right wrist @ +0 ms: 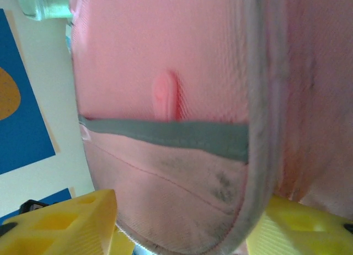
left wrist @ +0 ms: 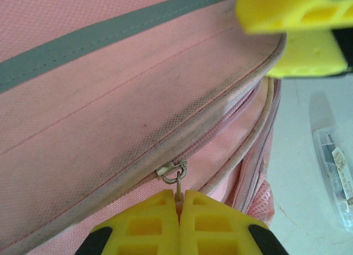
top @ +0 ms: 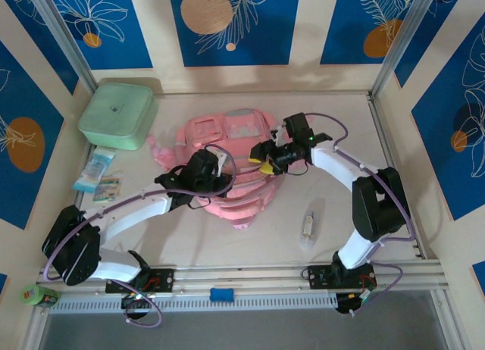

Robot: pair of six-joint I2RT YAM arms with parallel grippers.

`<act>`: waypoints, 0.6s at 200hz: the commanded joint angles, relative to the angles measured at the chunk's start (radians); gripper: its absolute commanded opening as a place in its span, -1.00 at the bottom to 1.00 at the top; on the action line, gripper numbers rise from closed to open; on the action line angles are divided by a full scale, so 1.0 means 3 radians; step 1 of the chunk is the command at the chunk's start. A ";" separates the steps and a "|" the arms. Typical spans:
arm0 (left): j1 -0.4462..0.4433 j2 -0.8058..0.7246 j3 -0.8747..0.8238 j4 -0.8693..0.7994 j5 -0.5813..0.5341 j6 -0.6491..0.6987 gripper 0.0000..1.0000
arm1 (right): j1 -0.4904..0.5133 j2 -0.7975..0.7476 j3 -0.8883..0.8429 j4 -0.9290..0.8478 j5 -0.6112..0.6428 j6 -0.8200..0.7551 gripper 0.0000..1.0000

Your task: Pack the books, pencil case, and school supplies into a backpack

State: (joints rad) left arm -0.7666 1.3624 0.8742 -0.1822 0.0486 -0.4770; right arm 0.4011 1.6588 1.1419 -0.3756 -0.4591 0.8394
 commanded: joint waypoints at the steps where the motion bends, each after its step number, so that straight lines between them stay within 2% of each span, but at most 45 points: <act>1: -0.0021 0.0036 0.0086 0.0071 0.0131 -0.0017 -1.00 | 0.0119 0.0031 0.0043 0.0355 0.0061 0.0361 0.02; 14: -0.0017 -0.0025 0.0067 -0.0026 0.0084 0.0036 -1.00 | 0.0101 0.0093 0.0181 0.0169 0.0136 0.0212 -0.25; 29: -0.0017 -0.0151 -0.0005 -0.0201 -0.0087 0.0117 -1.00 | 0.0012 0.0122 0.0281 -0.0032 0.0218 -0.0007 -0.74; 48: 0.0013 -0.0322 -0.0137 -0.0503 -0.0406 0.0186 -1.00 | -0.0159 0.0213 0.0499 -0.0397 0.0237 -0.0385 -1.00; 86: 0.0205 -0.0476 -0.0373 -0.0762 -0.0750 0.0395 -1.00 | -0.0527 0.0438 0.0913 -0.0749 0.0153 -0.1028 -1.00; 102: 0.0324 -0.0451 -0.0428 -0.0581 -0.0723 0.0591 -1.00 | -0.0570 0.0607 0.1203 -0.0975 0.0177 -0.1242 -1.00; 120: 0.0468 -0.0367 -0.0373 -0.0443 -0.0606 0.0604 -1.00 | -0.0576 0.0656 0.1271 -0.0957 0.0169 -0.1264 -1.00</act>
State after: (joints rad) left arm -0.6842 1.2430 0.7746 -0.2451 -0.1085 -0.3534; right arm 0.2821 1.8362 1.4517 -0.6720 -0.4961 0.5655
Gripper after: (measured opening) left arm 0.050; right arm 0.078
